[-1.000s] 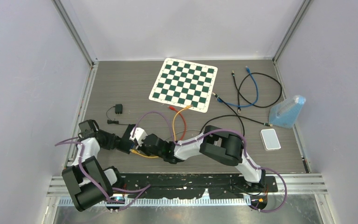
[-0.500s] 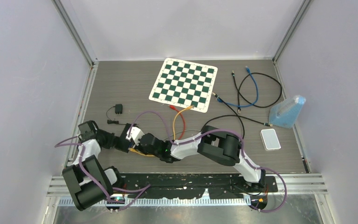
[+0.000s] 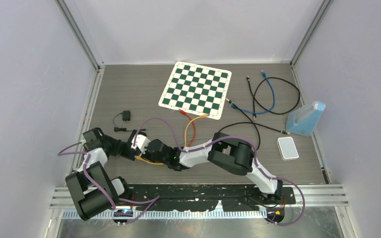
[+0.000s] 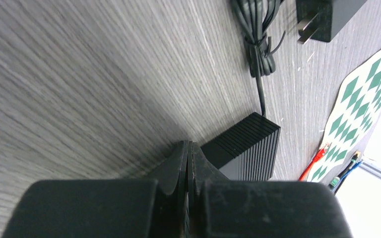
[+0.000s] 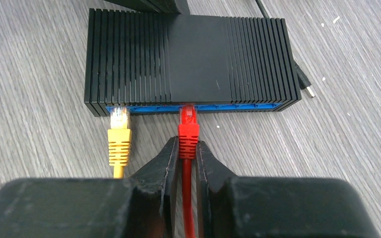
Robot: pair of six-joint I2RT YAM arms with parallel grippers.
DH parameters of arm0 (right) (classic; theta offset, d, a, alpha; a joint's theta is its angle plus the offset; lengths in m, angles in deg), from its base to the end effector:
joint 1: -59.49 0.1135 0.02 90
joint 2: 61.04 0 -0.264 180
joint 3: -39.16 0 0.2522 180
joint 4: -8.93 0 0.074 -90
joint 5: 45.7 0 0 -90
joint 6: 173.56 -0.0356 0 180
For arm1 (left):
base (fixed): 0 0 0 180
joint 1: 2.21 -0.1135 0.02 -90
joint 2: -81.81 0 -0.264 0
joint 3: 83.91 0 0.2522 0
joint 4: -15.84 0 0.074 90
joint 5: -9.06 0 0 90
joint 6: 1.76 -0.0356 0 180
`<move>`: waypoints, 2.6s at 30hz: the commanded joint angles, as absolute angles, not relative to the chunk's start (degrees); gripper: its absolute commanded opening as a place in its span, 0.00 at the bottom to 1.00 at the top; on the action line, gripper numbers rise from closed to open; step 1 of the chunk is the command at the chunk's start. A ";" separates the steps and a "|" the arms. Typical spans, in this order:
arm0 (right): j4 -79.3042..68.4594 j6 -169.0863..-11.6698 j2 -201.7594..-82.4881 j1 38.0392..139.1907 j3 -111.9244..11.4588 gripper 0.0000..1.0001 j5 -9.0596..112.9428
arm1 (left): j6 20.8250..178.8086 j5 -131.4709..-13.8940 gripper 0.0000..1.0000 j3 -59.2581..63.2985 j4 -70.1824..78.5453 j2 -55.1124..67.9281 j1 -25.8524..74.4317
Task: Insert the plug into the switch port
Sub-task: Insert the connector into the switch port, then pick up the connector from the center of the board.
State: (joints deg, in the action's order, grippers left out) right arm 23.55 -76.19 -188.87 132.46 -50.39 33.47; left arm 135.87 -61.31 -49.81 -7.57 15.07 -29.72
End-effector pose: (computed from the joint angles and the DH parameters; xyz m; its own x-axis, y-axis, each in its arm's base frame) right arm 0.1469 0.4567 0.1220 -0.0026 -0.4385 -0.8987 -0.8965 0.3993 -0.1923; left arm 0.1724 0.0763 0.1308 -0.2973 -0.9394 -0.1705 -0.7246 0.3383 -0.6004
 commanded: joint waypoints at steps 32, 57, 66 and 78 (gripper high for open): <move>28.19 -80.73 -185.39 132.91 -48.79 0.05 26.01 | 133.32 -54.76 0.52 -43.48 -26.42 13.79 -27.26; 14.62 -93.09 -179.22 134.69 -52.30 0.42 16.57 | 126.09 -65.87 0.81 -38.59 -31.85 26.91 -27.59; 7.08 -99.32 -159.62 131.80 -38.62 0.54 16.49 | 119.55 -55.03 0.78 -38.70 -29.01 36.56 -26.21; -15.96 -112.35 -132.45 115.92 -18.54 0.52 19.00 | 114.87 -49.37 0.80 -35.16 -28.82 42.08 -7.88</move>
